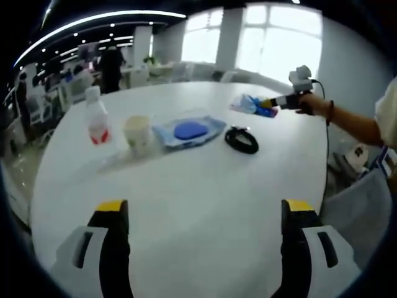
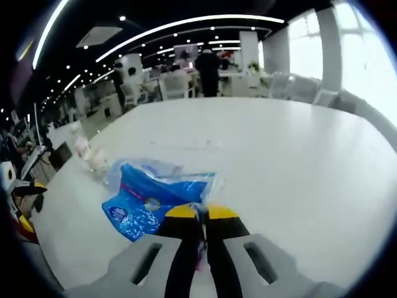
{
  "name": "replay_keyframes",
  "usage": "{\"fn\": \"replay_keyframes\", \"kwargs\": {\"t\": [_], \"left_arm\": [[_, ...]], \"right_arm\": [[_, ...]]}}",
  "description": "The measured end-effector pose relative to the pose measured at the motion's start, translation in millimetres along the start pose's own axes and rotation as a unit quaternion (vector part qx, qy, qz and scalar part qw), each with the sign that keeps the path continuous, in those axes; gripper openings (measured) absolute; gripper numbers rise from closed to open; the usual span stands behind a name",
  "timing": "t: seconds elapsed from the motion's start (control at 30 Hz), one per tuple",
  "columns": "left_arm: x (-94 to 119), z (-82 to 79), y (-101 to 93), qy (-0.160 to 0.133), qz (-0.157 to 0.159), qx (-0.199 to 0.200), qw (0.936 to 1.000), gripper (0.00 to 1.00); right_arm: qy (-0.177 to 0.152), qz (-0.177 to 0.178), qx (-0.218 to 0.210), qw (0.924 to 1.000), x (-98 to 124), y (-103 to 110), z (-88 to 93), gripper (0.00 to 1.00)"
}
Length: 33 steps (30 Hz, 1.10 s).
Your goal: Arrange the tabletop items into an orderly group along one side of the table until the central work area is clear of visible clutter.
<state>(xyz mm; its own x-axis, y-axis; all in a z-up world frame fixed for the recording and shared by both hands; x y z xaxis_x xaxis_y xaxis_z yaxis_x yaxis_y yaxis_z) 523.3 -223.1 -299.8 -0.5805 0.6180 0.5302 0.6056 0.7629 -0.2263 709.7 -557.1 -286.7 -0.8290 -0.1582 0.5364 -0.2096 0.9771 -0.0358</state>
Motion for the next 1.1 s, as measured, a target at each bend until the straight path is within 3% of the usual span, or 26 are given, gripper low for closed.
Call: {"fn": "replay_keyframes", "kwargs": {"t": [0.33,0.57,0.77,1.1], "left_arm": [[-3.7,6.7,1.9,0.005,0.002,0.013,0.9999,0.99],[-8.0,12.3,-1.0,0.015,0.009,0.016,0.9997,0.99],[-9.5,16.7,-0.2,0.022,0.01,0.02,0.9995,0.99],[-13.4,25.5,0.4,0.034,0.014,0.028,0.9989,0.99]], "right_arm": [[-0.019,0.004,0.002,0.9998,-21.3,-10.8,-16.3,0.03],[-0.05,0.02,0.041,0.9977,-39.2,-22.3,-26.5,0.03],[-0.041,0.031,0.066,0.9965,-57.1,-29.1,-17.6,0.03],[-0.027,0.032,0.06,0.9973,-80.7,-36.9,-8.6,0.03]]}}
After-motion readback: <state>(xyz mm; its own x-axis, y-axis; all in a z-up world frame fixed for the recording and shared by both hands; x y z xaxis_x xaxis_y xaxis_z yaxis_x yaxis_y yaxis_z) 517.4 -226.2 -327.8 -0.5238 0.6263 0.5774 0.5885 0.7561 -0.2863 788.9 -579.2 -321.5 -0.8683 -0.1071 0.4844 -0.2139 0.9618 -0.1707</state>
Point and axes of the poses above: the point that each gripper's makers call its tool centre point, and the gripper's own axes: x roughly backward along the fingers, y roughly to its left, z roughly out of its underside, the point moved 1 cm from there along x, roughly backward along the fingers, and after that the axes turned 10 degrees about z, right-handed, at the moved point
